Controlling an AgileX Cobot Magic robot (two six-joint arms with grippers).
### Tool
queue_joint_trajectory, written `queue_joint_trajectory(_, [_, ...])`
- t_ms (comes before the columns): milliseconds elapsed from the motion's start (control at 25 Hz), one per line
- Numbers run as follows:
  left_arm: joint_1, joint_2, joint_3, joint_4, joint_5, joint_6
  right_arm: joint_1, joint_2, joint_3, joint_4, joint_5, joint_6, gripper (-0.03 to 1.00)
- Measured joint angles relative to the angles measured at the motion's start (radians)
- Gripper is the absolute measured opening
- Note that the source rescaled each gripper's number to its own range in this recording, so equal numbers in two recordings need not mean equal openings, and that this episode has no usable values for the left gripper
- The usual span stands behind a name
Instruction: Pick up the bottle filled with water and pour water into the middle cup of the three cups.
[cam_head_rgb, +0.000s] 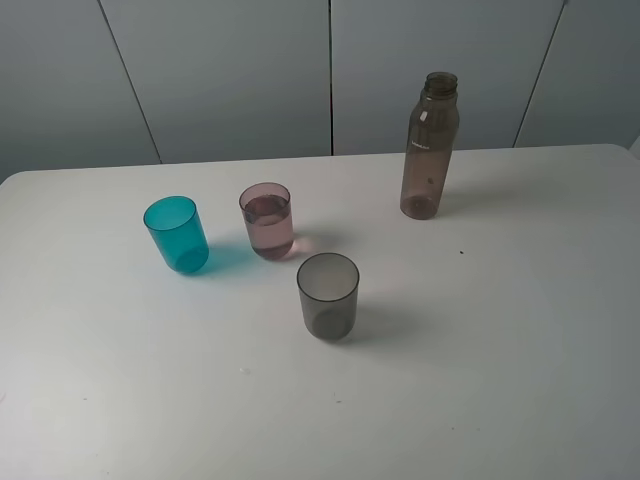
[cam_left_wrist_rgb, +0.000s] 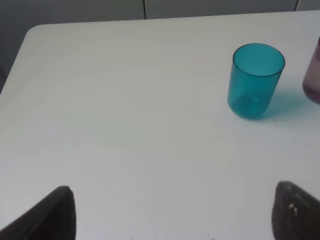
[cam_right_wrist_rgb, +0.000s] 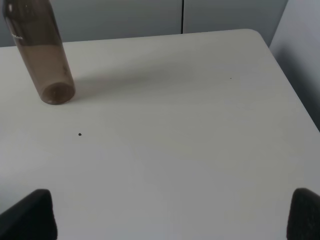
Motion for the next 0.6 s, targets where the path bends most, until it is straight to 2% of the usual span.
queue_joint_trajectory(600, [0.0, 0.0, 0.0, 0.0, 0.0, 0.0, 0.0, 0.0, 0.0, 0.0, 0.0, 0.0, 0.99])
